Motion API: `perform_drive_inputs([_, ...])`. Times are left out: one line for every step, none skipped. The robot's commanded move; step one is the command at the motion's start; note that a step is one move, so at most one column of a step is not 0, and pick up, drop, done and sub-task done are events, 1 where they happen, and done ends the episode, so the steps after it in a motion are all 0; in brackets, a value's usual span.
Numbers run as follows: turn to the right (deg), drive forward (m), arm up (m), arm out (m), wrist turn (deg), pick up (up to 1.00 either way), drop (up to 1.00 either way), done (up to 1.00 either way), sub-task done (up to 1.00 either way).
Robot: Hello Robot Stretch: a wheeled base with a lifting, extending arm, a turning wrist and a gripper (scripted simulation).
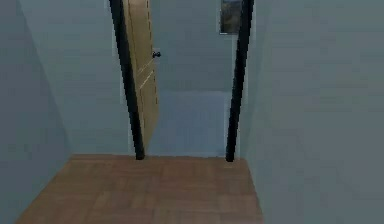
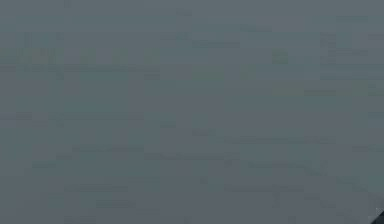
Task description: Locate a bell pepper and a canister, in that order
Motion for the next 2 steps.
perform_drive_inputs([0.0,1.0,0.0,0.0,0.0,0.0,0.0,0.0,0.0])
perform_drive_inputs([0.0,1.0,0.0,0.0,0.0,0.0,0.0,0.0,0.0])
